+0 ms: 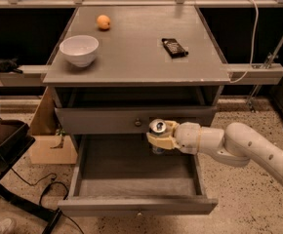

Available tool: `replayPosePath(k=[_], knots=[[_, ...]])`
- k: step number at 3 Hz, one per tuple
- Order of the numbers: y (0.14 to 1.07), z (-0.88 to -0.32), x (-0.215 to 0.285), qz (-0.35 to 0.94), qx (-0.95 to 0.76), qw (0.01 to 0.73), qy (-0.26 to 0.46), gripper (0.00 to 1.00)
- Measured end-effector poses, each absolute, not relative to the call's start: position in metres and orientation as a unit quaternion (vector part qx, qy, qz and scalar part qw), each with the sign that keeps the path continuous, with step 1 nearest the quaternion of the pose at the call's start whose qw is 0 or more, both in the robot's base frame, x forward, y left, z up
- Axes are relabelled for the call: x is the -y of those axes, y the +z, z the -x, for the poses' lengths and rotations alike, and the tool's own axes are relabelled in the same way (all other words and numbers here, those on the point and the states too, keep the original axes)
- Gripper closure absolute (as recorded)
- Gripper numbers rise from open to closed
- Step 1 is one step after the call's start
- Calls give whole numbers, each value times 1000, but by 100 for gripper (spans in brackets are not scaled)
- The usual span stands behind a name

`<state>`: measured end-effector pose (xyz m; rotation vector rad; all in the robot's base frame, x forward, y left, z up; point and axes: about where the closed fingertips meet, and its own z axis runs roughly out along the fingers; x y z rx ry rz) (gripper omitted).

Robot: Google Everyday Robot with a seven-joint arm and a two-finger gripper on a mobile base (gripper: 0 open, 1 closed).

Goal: Place redbull can into middle drawer

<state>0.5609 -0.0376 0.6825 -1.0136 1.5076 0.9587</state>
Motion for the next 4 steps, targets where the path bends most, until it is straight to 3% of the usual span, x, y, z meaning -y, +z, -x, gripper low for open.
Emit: replayPosePath(k=[4], knots=[[522, -561, -125, 530, -515, 453, 498, 100]])
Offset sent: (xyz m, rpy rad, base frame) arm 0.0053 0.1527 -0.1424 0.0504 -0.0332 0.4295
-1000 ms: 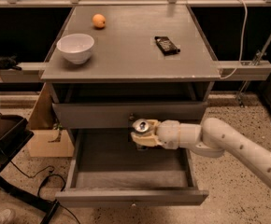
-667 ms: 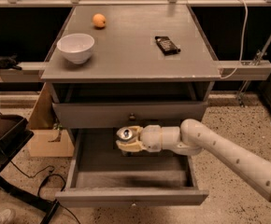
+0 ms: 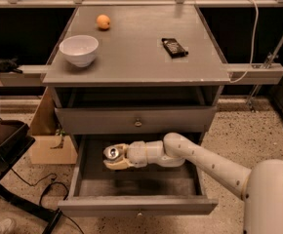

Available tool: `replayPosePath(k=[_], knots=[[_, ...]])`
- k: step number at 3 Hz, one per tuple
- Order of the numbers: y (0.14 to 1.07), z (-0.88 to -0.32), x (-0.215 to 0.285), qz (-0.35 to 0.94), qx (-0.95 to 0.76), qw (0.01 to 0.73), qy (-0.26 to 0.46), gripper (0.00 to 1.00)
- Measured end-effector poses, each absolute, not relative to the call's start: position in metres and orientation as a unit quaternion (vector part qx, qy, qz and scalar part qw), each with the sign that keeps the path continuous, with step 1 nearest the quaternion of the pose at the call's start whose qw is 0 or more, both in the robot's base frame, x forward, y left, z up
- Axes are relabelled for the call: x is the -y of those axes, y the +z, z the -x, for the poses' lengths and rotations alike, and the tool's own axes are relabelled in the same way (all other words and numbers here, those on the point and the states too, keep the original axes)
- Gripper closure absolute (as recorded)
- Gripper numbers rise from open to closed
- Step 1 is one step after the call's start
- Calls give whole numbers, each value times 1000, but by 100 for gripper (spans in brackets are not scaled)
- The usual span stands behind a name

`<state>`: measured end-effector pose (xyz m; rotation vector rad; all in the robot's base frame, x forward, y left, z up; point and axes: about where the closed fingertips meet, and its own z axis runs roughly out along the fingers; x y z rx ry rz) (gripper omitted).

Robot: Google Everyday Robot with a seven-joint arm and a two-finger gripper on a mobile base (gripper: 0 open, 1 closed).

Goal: Place redbull can into middle drawer

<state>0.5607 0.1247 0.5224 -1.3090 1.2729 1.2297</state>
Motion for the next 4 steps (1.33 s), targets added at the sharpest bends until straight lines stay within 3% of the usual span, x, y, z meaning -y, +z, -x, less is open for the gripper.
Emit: replayPosePath(k=[2, 3, 4], knots=[[454, -556, -137, 510, -555, 431, 497, 100], [449, -556, -138, 507, -559, 429, 496, 86], [449, -556, -138, 507, -559, 429, 496, 63]])
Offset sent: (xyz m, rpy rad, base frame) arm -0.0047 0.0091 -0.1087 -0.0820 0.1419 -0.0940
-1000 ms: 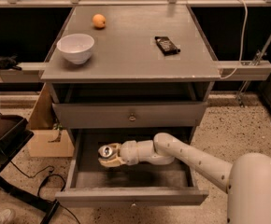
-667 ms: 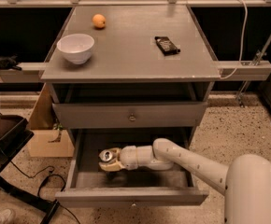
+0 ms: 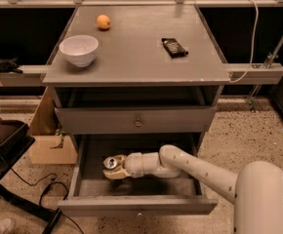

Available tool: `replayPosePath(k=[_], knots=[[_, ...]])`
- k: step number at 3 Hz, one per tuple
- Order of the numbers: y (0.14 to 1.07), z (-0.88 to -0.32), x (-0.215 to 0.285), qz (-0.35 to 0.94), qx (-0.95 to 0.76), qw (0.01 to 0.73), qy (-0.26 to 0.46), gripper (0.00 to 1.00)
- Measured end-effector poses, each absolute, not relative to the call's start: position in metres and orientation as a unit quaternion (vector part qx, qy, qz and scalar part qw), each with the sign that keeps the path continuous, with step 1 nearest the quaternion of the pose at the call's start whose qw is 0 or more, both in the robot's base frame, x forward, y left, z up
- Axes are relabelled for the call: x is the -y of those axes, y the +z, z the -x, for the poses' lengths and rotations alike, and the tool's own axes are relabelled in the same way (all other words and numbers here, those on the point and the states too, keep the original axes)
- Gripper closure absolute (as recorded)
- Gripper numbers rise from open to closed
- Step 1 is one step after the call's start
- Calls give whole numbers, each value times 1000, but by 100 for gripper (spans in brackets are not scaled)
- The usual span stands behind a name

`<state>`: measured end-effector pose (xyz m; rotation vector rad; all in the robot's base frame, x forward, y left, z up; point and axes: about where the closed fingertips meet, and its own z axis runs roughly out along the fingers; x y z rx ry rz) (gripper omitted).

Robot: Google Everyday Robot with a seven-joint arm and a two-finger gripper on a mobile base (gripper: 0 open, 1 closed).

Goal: Place redbull can into middle drawer

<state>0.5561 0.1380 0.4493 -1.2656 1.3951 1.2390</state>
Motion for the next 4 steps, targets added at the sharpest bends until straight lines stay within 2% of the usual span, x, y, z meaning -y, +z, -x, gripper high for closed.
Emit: replayPosePath(k=[1, 2, 3, 4], knots=[[449, -556, -138, 507, -559, 429, 496, 32], [449, -556, -138, 507, -559, 429, 496, 8], [449, -556, -138, 507, -559, 429, 496, 0], [449, -556, -138, 507, -559, 429, 496, 0]])
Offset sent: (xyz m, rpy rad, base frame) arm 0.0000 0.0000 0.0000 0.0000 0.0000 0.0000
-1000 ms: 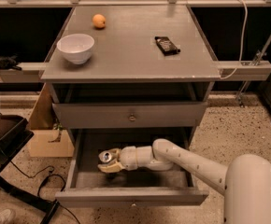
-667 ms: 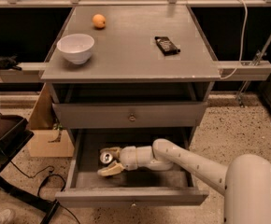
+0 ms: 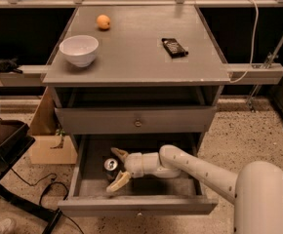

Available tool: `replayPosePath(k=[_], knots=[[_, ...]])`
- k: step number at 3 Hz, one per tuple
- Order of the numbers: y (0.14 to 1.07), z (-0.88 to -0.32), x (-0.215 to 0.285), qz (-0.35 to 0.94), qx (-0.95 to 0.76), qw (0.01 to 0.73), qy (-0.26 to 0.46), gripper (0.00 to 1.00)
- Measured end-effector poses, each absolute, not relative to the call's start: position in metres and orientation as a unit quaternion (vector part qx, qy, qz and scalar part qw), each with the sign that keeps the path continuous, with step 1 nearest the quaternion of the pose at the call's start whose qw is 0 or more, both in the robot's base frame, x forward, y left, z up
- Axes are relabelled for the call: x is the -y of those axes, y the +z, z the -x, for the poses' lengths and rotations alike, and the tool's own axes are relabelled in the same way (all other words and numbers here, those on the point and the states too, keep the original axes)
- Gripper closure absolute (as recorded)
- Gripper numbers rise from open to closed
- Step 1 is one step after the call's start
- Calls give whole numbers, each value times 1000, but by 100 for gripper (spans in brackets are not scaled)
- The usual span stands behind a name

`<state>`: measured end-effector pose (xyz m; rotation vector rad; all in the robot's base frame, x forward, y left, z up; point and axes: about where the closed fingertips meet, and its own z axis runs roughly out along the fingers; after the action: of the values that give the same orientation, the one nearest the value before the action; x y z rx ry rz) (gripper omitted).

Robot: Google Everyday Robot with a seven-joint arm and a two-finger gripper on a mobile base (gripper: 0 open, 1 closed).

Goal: Place redbull can into middle drawer

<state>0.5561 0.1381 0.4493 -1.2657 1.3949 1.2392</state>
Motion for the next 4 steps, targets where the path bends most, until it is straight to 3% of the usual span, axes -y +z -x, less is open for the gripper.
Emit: replayPosePath(k=[2, 4], knots=[[522, -493, -93, 583, -502, 419, 483, 0], [585, -367, -27, 692, -519, 261, 428, 0]])
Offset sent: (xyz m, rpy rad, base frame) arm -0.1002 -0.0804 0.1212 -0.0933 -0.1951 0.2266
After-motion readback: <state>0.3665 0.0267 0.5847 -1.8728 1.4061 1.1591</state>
